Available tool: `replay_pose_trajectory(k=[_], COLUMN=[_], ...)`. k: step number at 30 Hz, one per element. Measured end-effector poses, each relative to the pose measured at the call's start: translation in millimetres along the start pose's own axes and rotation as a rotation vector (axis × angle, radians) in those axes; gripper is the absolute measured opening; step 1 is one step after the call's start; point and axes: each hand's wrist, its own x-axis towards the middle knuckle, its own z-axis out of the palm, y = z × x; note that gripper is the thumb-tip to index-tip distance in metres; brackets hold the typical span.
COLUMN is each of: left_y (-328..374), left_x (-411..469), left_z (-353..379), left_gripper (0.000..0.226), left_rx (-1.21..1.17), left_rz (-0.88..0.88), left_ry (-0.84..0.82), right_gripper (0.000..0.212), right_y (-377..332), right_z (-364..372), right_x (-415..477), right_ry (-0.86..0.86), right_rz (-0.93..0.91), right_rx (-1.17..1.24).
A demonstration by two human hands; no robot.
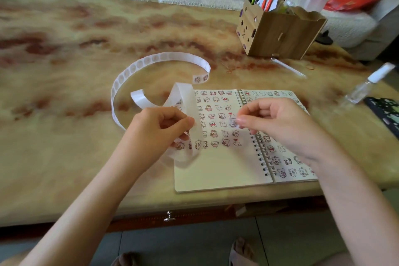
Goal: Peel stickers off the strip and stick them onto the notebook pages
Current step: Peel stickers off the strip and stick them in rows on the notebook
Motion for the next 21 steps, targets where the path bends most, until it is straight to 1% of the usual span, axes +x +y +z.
replay_pose_trajectory(k=[3,6,11,21], left_y=[-2.4,-4.0,-6.8,-7.4], left_x=[-1.1,-0.5,1.9,3.7], left_z=[-0.1,-1.1,-2.7,-2.7], left_gripper=[0.014,0.015,0.015,0.016], left_rx=[0.071,0.111,0.107,0.112], left_rz=[0.012,0.009,0.001,-0.014], left_ry=[0.001,0.0,-0.017,-0.02], right_gripper=[0.002,0.006,0.006,0.009], right_y=[6.7,10.6,10.7,9.7], right_z=[-15.8,-18.8,-14.3,-8.2], right_x=[0.2,-0.9,-1.3,-3.5], right_ry=[-0.001,-0.002,0.026,0.079], right_rz=[0.14,0.206,0.207,0.17], right_rx=[-0.098,-0.136,-0.231,-0.288])
